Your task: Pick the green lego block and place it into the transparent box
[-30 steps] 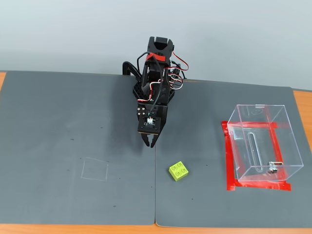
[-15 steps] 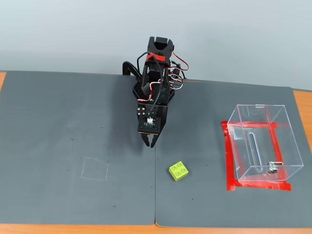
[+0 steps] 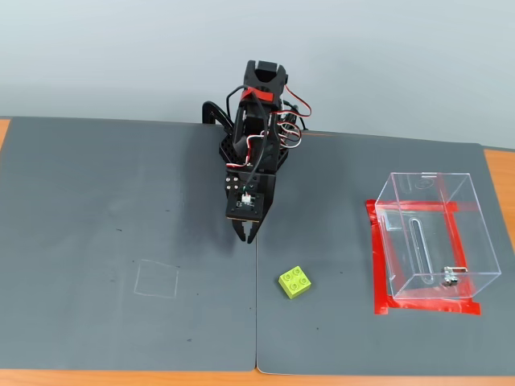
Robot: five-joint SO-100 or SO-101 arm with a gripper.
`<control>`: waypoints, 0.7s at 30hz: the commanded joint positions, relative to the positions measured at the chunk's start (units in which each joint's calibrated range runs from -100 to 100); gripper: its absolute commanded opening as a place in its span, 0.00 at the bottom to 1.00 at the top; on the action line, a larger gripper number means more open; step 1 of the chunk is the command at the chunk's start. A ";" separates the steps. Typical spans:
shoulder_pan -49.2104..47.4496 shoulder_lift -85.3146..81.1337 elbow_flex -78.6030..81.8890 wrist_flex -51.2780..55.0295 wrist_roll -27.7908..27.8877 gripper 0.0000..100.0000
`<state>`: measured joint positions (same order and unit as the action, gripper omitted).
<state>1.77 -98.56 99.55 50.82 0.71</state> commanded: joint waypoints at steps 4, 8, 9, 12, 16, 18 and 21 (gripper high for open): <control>-0.39 -0.17 0.18 -0.22 0.41 0.02; -5.24 0.08 -0.46 -0.04 0.52 0.02; -6.36 0.17 -0.46 -0.04 0.52 0.02; -9.34 0.17 -0.64 0.04 0.52 0.02; -11.65 1.01 -2.45 0.83 0.52 0.02; -11.73 3.39 -4.71 2.74 0.57 0.02; -11.80 8.98 -9.32 6.03 2.18 0.02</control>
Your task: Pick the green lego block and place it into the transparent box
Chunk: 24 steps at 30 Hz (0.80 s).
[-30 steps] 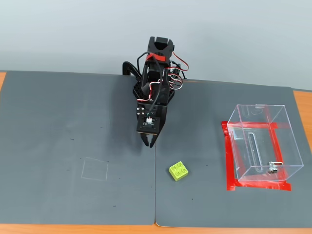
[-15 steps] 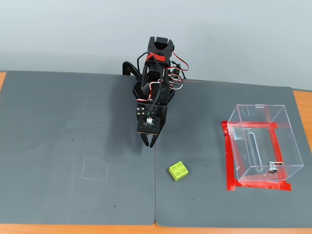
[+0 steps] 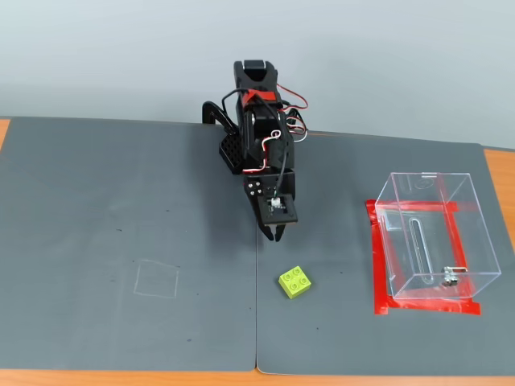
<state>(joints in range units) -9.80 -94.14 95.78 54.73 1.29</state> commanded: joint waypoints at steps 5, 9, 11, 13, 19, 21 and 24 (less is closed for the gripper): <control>-0.23 16.10 -16.13 4.82 4.98 0.03; -0.23 25.42 -24.36 4.91 6.60 0.13; -0.23 30.68 -27.71 4.91 6.96 0.19; -0.23 35.60 -30.97 4.91 7.43 0.22; -0.23 47.72 -40.01 4.39 8.47 0.25; -0.23 51.11 -42.55 4.30 9.05 0.26; -0.23 55.69 -45.98 4.30 10.25 0.28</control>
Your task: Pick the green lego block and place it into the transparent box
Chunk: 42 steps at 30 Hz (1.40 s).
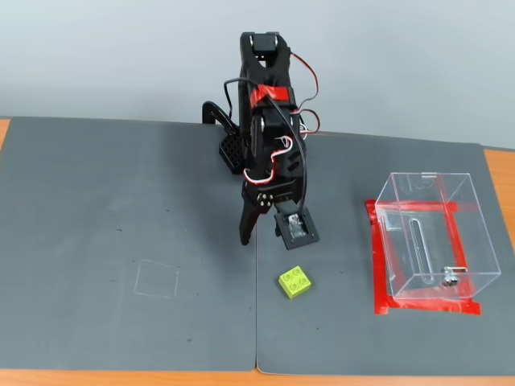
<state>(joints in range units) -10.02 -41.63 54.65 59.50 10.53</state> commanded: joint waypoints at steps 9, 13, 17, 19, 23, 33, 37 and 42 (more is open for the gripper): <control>-2.03 18.87 -18.69 -0.47 1.85 0.29; -4.04 23.87 -22.49 -0.38 1.74 0.29; -5.83 27.01 -23.85 -0.56 1.54 0.29; -6.73 28.02 -23.94 -0.56 1.48 0.30; -7.62 29.38 -23.94 -0.56 1.48 0.31; -7.84 33.11 -26.29 -0.56 1.59 0.41; -8.44 35.65 -28.73 -0.56 1.48 0.41; -10.16 38.71 -30.81 -0.64 1.48 0.41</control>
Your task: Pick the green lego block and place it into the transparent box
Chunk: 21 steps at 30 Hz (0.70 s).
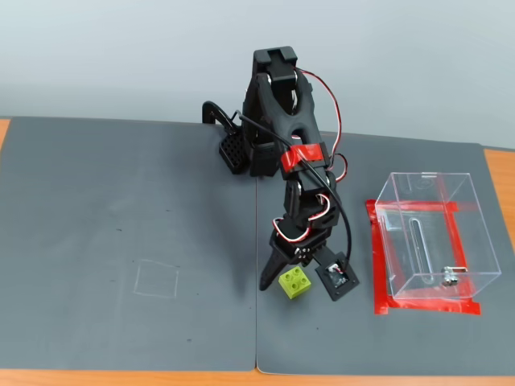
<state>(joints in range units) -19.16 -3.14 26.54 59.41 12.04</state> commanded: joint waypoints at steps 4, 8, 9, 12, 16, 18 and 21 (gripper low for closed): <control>-1.17 2.17 -2.79 -0.56 -0.03 0.41; -1.09 3.10 -2.79 -0.56 0.07 0.41; -1.02 3.19 -2.88 -0.56 0.07 0.41; -0.87 3.27 -2.88 -0.56 0.13 0.41; -0.72 4.63 -2.88 -0.90 0.02 0.41; -0.72 5.48 -2.88 -2.03 -0.03 0.41; -0.87 6.24 -2.88 -3.77 -0.08 0.41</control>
<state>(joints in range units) -20.12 3.40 26.18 57.07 12.04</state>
